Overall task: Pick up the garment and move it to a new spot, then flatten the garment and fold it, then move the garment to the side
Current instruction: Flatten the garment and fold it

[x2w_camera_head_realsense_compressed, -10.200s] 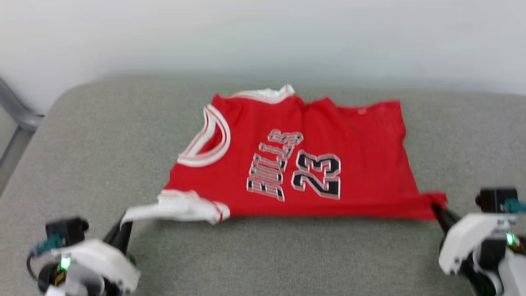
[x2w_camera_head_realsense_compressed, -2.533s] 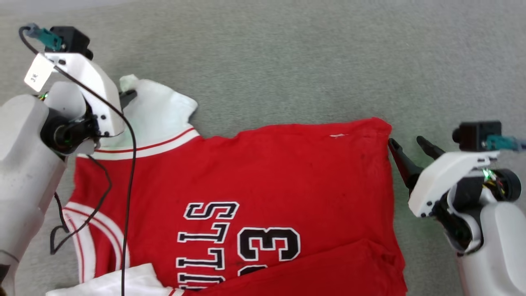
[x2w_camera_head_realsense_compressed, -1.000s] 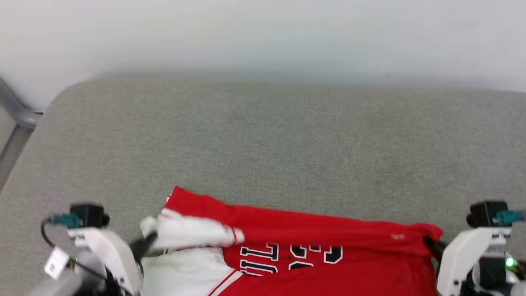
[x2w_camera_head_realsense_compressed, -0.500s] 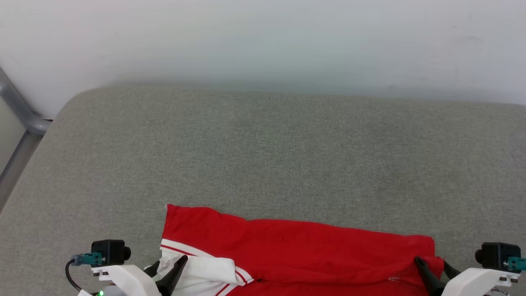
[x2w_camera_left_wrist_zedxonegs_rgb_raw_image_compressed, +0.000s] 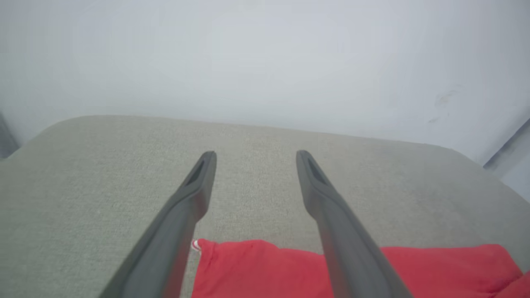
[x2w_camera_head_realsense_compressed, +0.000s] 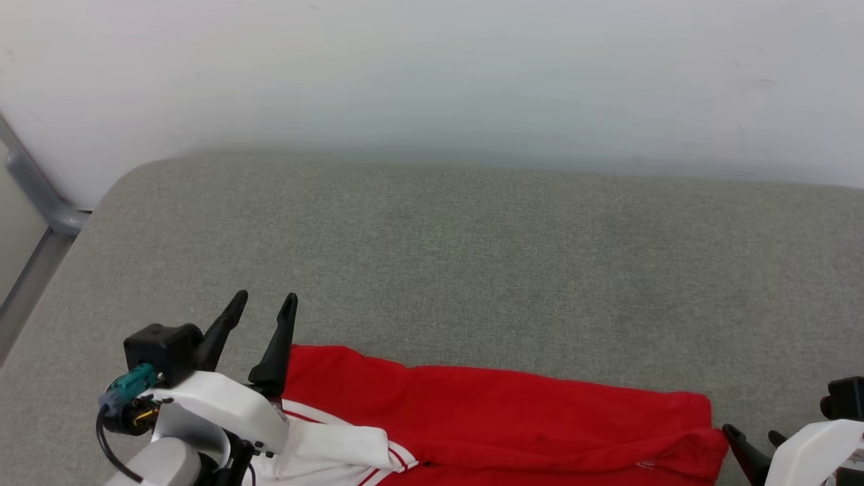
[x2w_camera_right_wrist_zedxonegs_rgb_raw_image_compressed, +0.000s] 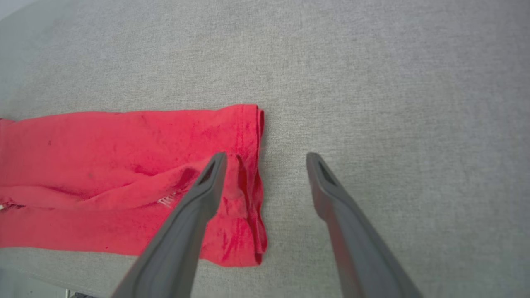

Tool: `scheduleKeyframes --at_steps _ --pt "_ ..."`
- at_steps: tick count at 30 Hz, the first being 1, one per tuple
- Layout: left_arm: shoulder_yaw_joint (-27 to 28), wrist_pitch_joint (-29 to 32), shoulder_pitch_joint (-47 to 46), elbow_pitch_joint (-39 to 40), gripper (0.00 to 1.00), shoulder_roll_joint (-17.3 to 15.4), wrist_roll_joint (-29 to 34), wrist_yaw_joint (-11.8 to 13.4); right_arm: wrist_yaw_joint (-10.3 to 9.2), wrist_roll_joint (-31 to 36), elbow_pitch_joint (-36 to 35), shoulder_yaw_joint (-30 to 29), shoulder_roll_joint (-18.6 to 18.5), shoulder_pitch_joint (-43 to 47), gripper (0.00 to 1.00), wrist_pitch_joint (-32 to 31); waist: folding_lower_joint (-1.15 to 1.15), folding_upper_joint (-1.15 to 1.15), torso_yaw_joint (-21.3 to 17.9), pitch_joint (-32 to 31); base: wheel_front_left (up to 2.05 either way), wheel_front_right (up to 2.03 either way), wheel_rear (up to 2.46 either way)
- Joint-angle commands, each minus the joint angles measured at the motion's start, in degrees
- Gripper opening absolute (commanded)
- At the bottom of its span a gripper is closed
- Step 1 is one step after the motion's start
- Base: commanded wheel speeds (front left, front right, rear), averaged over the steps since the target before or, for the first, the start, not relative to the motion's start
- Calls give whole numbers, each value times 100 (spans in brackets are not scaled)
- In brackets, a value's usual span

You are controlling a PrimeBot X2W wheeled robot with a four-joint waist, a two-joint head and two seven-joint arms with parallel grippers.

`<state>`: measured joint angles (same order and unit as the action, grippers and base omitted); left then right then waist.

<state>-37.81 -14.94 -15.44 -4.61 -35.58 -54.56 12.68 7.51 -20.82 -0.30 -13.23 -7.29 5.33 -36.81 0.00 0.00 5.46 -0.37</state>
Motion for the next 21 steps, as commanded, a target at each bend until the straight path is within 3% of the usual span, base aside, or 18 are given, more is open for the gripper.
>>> scheduleKeyframes --at_steps 1,5,11,20,21 --pt "286 -29 229 206 100 133 453 90 -5 59 -126 42 -46 -42 100 -258 0 0 55 60 0 0 0" --pt "733 -29 481 559 100 365 1146 143 -5 156 -200 67 -29 14 100 -531 0 0 177 185 0 0 0" --pt "991 -27 730 809 100 548 1644 98 -5 229 -57 8 112 99 100 -643 0 0 344 368 0 0 0" --pt "1240 -25 977 989 100 742 1977 -56 -3 4 729 314 310 -88 100 -748 0 0 421 632 0 0 0" --pt "1254 -25 984 983 100 759 2006 -79 -3 -32 813 362 316 -129 85 -782 0 0 420 639 0 0 0"
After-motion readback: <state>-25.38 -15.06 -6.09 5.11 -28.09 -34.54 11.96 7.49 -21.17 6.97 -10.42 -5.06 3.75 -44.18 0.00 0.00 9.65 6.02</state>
